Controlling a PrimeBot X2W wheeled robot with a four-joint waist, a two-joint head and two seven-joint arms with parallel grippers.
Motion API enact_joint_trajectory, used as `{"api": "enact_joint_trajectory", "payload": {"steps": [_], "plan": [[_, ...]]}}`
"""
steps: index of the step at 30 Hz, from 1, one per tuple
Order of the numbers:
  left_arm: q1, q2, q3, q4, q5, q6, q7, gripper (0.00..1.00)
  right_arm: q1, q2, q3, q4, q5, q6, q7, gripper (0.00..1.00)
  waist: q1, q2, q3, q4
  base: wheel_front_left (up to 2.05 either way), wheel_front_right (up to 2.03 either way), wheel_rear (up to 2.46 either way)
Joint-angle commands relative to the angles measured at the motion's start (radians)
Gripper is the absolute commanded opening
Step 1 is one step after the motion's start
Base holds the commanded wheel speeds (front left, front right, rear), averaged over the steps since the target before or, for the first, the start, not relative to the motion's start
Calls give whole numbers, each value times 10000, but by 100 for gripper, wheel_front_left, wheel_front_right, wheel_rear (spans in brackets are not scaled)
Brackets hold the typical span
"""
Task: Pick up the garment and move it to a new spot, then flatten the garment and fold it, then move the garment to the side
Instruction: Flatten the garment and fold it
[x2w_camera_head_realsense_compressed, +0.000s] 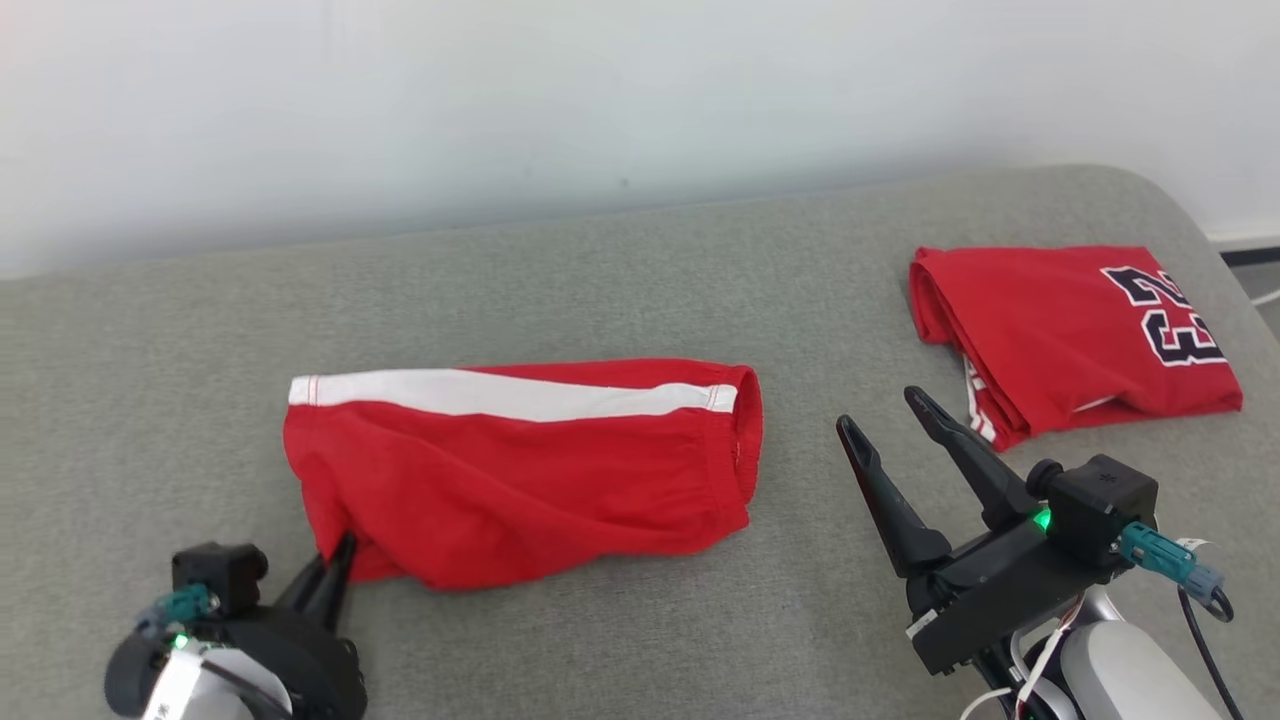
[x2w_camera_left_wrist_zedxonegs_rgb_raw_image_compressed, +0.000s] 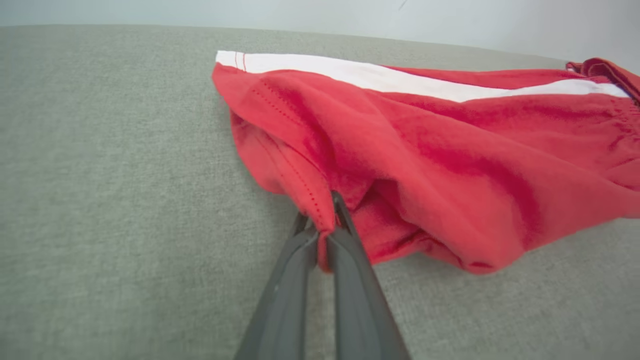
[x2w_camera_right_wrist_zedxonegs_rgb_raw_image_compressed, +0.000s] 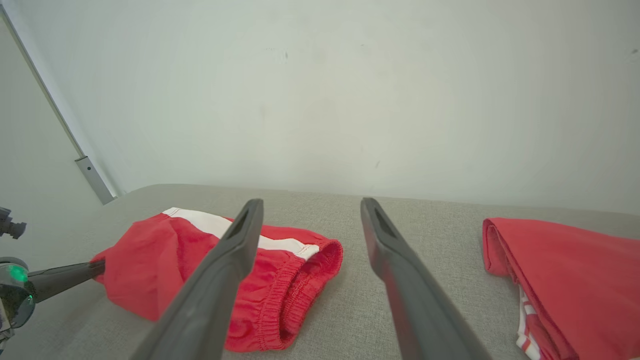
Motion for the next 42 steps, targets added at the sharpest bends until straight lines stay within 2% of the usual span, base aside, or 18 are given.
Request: {"api": "enact_joint_trajectory", "payload": {"steps": [1, 26, 27, 28, 29, 35, 42], "plan": [[260, -3, 116, -86, 165, 24, -57, 0, 88, -87, -62, 23, 96, -7, 19, 100, 1, 0, -277, 302, 0, 0, 0], [1592, -835, 867, -158, 915, -154, -58, 0, 340, -83, -25, 224, 216, -7, 357, 100, 1, 0, -800, 743, 0, 0, 0], [1569, -870, 950, -222, 996, -87, -58, 15, 340, -85, -37, 227, 218, -7, 360, 100, 1, 0, -794, 763, 0, 0, 0], [1563, -901, 1023, -272, 1068, -36, -58, 75, 347, -90, -52, 231, 217, -7, 357, 100, 1, 0, -792, 789, 0, 0, 0], [1600, -946, 1067, -280, 1101, -25, -58, 100, 354, -90, -53, 235, 214, -7, 352, 100, 1, 0, -796, 809, 0, 0, 0], [1778, -864, 1725, -992, 1567, 281, -58, 100, 385, -23, 9, 287, 210, -7, 303, 100, 1, 0, -873, 910, 0, 0, 0], [2323, -581, 3148, -2662, 2692, 930, -59, 100, 282, -54, -61, 292, 82, -7, 147, 100, 1, 0, -918, 1059, 0, 0, 0]]}}
